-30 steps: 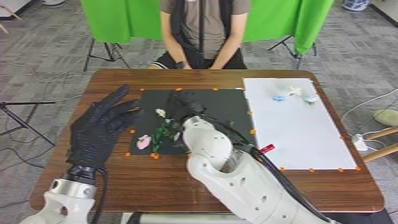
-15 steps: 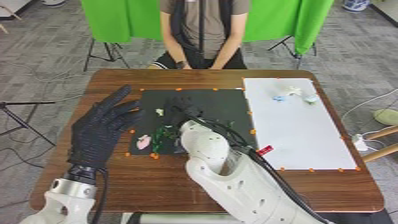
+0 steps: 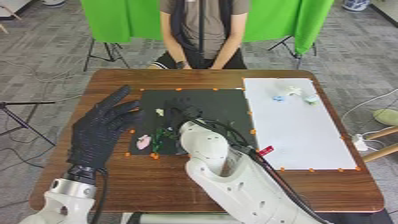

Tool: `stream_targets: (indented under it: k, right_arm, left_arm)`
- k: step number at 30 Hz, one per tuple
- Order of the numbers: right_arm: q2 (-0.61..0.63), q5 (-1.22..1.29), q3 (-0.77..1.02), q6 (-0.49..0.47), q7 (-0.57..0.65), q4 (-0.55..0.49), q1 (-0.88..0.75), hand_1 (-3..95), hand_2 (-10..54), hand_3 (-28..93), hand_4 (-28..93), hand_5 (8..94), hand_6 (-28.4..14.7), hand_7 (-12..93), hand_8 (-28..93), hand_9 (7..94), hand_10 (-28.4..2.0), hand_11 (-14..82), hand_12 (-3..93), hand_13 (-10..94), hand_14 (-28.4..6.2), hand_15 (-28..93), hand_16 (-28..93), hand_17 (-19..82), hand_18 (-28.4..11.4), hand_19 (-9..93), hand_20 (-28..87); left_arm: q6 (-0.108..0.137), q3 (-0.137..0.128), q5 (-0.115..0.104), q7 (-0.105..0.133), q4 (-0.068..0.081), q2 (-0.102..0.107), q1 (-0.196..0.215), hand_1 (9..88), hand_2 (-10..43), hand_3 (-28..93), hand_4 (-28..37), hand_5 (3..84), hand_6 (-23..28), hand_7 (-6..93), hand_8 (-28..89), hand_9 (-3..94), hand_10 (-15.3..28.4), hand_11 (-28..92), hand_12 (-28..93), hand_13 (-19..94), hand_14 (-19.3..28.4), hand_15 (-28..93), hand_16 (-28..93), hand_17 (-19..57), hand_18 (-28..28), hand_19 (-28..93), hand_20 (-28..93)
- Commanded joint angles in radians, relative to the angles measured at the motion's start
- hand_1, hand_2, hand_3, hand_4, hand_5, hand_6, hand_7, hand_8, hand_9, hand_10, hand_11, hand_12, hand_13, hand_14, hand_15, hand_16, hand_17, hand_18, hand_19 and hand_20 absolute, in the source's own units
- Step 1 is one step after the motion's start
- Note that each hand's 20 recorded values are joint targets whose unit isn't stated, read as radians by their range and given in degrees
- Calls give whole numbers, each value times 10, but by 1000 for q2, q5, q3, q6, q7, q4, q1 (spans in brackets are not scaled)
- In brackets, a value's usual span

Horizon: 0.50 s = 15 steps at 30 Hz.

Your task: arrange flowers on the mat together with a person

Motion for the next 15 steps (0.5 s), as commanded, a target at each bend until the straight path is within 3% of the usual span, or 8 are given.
stream_targets:
  k: [1, 10, 15]
  right_arm:
    - [-17, -28, 16, -27, -23, -23, -13, 371, -95, 848, -283, 713, 27, 138, -136, 630, -157, 223, 132, 539, -134, 610, 69, 122, -159, 697, 110]
    - [-27, -16, 32, -35, -47, -44, -33, 340, -95, 840, -283, 721, 24, 132, -138, 579, -168, 189, 118, 500, -144, 623, 52, 107, -165, 688, 115]
    - [-27, -39, 32, -15, -58, -53, -43, 338, -95, 846, -283, 727, 20, 122, -135, 608, -167, 179, 117, 517, -147, 616, 44, 110, -167, 682, 122]
  left_arm:
    - [13, 3, -5, -10, -5, -2, 17, 216, 58, 765, -283, 370, 97, 103, -82, 374, 223, 255, 117, 286, 284, 507, -95, -32, 284, 804, -165]
    - [17, 0, -6, -13, -8, -3, 23, 220, 59, 766, -283, 370, 98, 102, -82, 373, 222, 255, 118, 286, 284, 508, -96, -30, 284, 809, -173]
    - [18, 0, -6, -15, -9, -5, 24, 221, 59, 768, -282, 371, 99, 101, -82, 373, 223, 255, 117, 286, 284, 508, -96, -29, 284, 812, -179]
